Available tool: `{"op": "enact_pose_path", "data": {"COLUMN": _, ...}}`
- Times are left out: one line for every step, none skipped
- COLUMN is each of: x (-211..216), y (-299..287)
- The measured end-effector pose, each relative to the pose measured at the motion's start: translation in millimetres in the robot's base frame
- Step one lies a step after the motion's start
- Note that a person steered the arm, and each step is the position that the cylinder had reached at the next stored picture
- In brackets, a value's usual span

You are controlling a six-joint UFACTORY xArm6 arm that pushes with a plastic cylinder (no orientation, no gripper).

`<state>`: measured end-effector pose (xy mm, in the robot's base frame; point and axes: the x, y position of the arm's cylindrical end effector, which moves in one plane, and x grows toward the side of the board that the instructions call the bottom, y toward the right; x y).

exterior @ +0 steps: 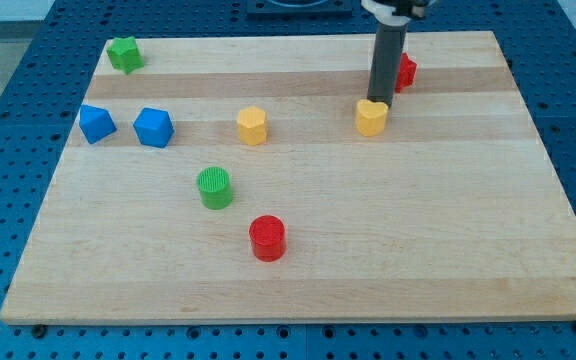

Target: Slide the red star towards top right

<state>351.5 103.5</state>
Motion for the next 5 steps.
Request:
{"op": "enact_pose_path", "data": {"x": 12.2, "y": 0.0}}
{"op": "enact_pose_path", "data": {"x": 25.7, "y": 0.0}}
{"op": "enact_pose_path", "data": {"x": 6.1, "y": 14.5}}
{"op": "enact_pose_path", "data": {"x": -32.5, "y": -37.1}}
{"op": "enact_pose_path", "data": {"x": -50.6, "y": -22.3}}
